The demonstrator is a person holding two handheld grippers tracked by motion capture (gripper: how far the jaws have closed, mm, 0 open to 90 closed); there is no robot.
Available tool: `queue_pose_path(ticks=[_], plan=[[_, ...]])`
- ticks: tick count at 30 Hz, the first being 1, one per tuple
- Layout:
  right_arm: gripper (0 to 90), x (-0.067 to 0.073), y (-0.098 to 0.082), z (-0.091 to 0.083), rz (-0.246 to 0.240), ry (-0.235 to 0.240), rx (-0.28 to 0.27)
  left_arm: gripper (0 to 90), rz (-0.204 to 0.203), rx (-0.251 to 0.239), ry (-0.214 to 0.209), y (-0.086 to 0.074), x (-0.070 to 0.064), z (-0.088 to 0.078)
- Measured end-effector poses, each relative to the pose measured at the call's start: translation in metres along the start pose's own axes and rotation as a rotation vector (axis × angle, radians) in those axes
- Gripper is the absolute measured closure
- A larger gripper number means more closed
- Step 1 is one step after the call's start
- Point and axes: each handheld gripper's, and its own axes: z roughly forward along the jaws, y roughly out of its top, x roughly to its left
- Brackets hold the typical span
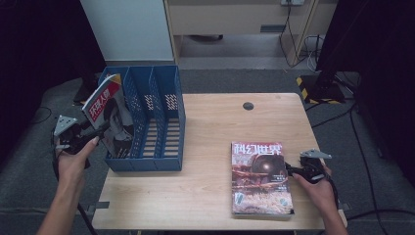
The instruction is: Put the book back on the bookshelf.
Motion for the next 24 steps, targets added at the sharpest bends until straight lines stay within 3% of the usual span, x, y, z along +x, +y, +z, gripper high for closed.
queue_pose_path(ticks=[13, 24], plan=[[25.5, 0.000, 0.000, 0.000, 0.001, 0.000, 0.000, 29.9, -0.010, 0.012, -0.002, -0.020, -0.007, -0.015], [25.2, 0.000, 0.000, 0.000, -0.003, 0.001, -0.001, 29.8, 0.000, 0.032, -0.036, -0.041, -0.027, -0.029]])
